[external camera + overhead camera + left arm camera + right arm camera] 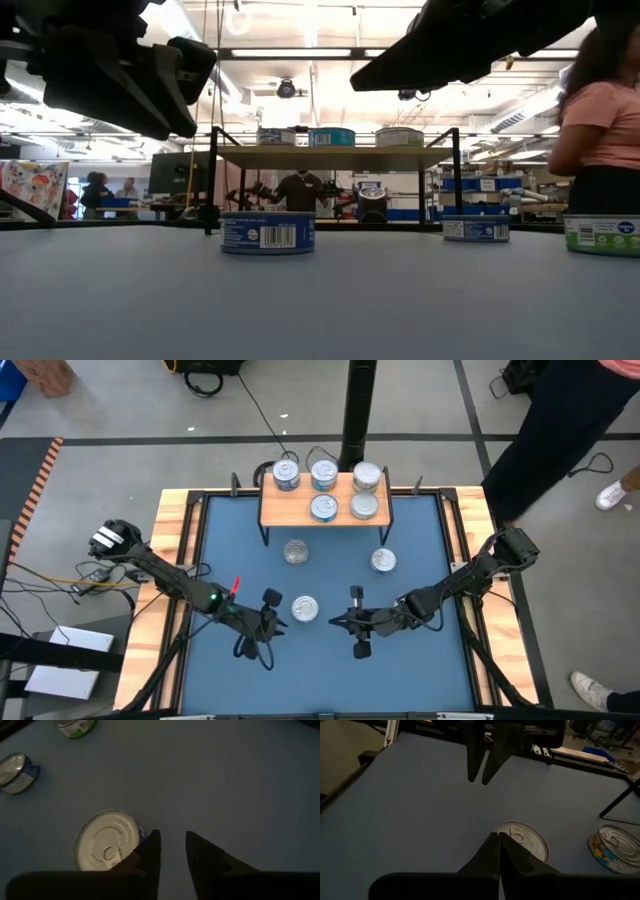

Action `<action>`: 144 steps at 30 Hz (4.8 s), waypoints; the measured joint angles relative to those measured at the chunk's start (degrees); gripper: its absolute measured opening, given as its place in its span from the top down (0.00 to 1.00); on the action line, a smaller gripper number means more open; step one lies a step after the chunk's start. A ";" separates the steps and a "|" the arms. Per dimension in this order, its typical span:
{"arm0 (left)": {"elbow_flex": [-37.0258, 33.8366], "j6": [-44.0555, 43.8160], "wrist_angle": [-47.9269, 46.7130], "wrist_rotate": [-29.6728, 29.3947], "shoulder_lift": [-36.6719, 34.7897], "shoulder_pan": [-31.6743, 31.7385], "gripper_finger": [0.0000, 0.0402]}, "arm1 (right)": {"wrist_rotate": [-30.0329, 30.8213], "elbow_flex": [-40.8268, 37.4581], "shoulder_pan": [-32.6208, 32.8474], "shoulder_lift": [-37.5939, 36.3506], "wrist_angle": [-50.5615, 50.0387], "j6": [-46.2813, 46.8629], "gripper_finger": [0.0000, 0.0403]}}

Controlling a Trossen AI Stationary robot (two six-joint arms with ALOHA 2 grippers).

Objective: Stack canned seafood by type on shelf
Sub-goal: Put the blue tuna can on the shelf aligned with the other blue tuna can

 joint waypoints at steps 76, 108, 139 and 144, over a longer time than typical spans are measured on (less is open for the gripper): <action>17.00 9.23 -5.95 -8.26 20.02 4.59 1.00 | 4.67 -0.04 -0.37 -0.07 -4.63 -0.01 0.83; 22.60 1.13 -4.76 1.35 19.43 9.90 1.00 | 36.41 10.40 6.84 19.37 -8.98 -33.62 0.38; 22.53 15.19 -2.82 -30.70 19.39 -1.13 0.45 | 40.90 12.26 5.40 18.76 1.27 -34.26 0.64; 22.51 16.83 -4.01 -37.10 19.39 -1.49 0.36 | 38.87 12.26 4.81 16.21 1.68 -32.11 0.64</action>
